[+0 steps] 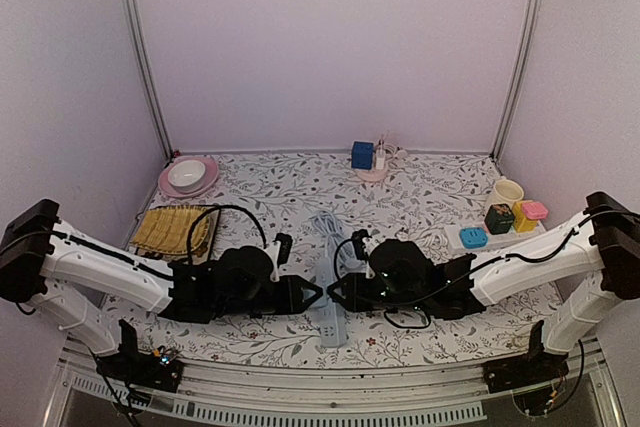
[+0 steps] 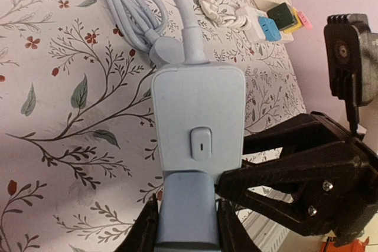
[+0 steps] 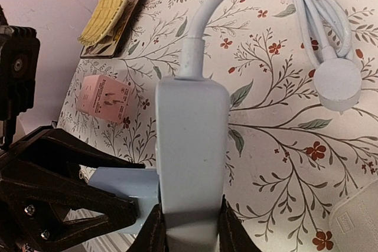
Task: Pull the plug off the socket
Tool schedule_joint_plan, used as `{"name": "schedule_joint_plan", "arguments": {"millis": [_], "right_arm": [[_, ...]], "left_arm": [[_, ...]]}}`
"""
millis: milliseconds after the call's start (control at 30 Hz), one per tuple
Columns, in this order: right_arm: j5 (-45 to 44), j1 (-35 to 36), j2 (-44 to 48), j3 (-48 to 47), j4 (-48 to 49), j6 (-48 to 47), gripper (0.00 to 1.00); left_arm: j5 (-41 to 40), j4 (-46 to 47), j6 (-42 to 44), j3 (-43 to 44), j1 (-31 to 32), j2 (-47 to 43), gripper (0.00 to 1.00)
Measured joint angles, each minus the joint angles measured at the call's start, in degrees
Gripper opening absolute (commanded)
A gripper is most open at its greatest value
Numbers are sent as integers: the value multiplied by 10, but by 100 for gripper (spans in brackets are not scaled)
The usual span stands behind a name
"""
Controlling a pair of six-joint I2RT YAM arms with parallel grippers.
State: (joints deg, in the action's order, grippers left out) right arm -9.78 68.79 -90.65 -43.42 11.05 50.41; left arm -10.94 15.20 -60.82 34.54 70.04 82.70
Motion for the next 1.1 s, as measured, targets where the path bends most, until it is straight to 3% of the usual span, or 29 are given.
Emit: {"name": "schedule_joint_plan", "arguments": {"millis": [1100], "right_arm": [[24,-13,-36,-1,19,12,3]], "left_arm": [[7,-49,40,19,-5,10,8]]}}
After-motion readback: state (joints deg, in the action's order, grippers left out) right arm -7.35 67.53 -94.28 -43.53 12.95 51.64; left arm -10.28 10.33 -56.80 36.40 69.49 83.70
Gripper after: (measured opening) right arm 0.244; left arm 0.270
